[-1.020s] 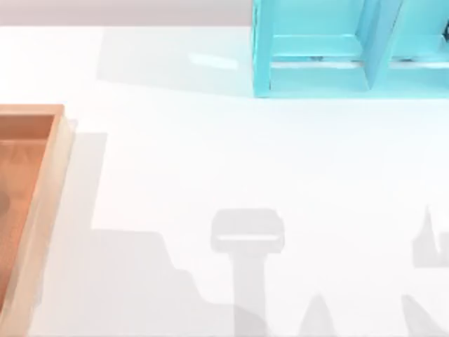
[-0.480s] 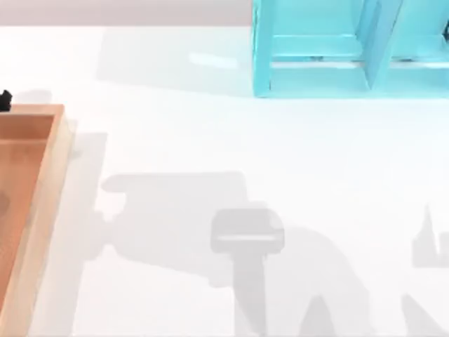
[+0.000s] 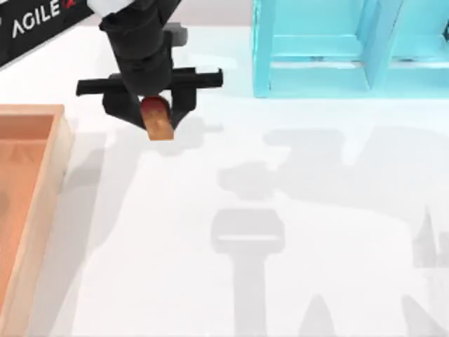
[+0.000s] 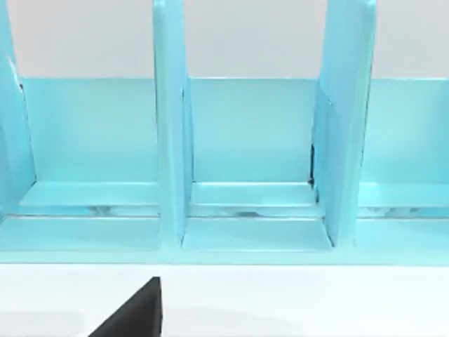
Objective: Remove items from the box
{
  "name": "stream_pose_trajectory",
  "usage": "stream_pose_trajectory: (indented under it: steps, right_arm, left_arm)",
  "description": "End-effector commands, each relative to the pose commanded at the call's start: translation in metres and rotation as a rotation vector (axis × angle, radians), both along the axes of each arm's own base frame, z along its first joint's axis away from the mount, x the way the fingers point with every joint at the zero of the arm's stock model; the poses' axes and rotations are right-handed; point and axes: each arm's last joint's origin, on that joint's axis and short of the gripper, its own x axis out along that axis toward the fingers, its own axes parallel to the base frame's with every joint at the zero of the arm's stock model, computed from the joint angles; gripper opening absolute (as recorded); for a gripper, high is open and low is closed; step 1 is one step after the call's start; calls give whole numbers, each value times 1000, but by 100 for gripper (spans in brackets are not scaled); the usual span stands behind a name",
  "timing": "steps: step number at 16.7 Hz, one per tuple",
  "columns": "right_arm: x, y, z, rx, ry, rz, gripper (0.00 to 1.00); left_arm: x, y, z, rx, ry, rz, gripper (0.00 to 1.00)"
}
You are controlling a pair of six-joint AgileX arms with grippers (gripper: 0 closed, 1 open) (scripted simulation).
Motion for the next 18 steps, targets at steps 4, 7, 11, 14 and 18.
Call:
stream_pose_trajectory:
  steps: [4, 7, 11, 14, 18]
  right_arm:
    - [0, 0, 0, 0, 0, 0, 100]
    - [0, 0, 0, 0, 0, 0, 100]
    - [0, 0, 0, 0, 0, 0, 100]
    - [0, 0, 0, 0, 0, 0, 100]
    - [0, 0, 0, 0, 0, 0, 100]
  left_arm:
    - [-18, -66, -42, 54, 79, -16, 0]
    - [-21, -70, -47, 66, 91, -17, 0]
    - [-20, -70, -51, 64, 91, -16, 0]
    - [-20, -70, -70, 65, 91, -17, 0]
    - [-21, -70, -92, 66, 91, -17, 0]
